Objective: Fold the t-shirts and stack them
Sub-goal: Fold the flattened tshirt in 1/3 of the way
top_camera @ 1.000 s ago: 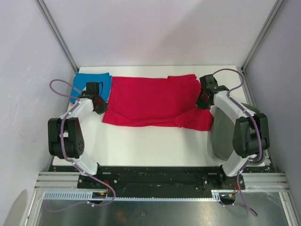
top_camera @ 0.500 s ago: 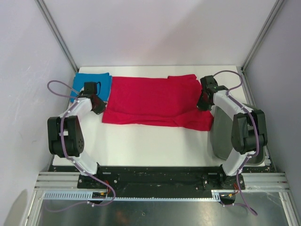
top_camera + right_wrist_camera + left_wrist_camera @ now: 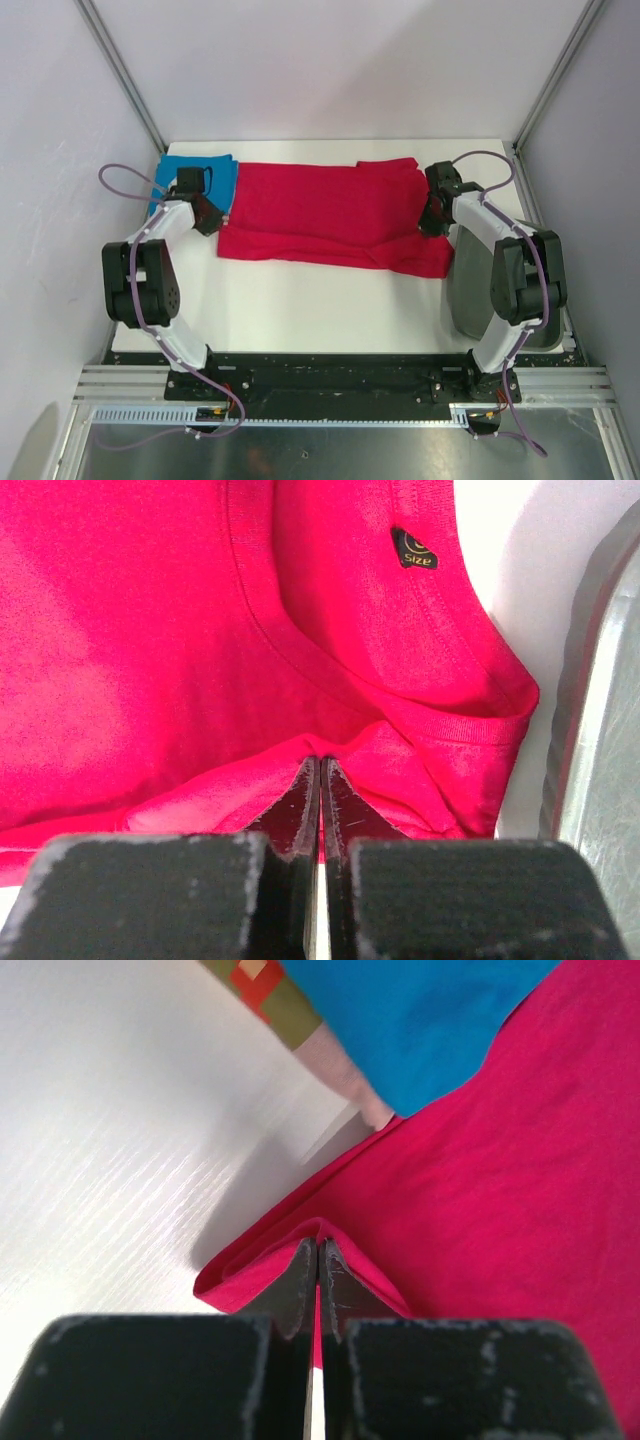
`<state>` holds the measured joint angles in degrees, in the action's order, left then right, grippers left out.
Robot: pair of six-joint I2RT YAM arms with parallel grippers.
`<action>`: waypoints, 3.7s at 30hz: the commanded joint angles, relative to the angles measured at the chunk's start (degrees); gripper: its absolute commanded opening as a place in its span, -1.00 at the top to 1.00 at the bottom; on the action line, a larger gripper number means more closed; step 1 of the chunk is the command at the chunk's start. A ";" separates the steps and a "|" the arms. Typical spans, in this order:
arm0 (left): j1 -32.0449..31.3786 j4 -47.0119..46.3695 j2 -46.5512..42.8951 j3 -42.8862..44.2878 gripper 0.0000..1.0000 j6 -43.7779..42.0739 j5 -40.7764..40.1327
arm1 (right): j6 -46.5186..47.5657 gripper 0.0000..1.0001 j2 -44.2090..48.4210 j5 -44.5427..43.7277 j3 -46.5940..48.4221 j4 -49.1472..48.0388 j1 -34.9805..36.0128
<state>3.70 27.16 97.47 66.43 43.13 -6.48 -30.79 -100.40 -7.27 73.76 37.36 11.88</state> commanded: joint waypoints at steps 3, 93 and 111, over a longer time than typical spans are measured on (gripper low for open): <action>0.56 -1.14 2.58 4.74 1.00 -1.39 -0.81 | 1.21 1.00 -0.96 -0.95 1.97 -1.93 -0.44; 1.65 -3.20 -6.54 -2.47 -0.05 -4.35 8.67 | -0.93 0.15 4.28 3.10 -1.54 -3.45 -0.80; 1.73 -3.87 -14.39 -13.23 0.03 -3.92 9.47 | -1.04 0.18 16.85 4.01 -21.42 -6.13 -8.85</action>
<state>5.06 24.51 86.08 54.13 39.05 2.22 -32.69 -86.30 -2.07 53.41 32.86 5.17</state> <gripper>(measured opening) 0.485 0.410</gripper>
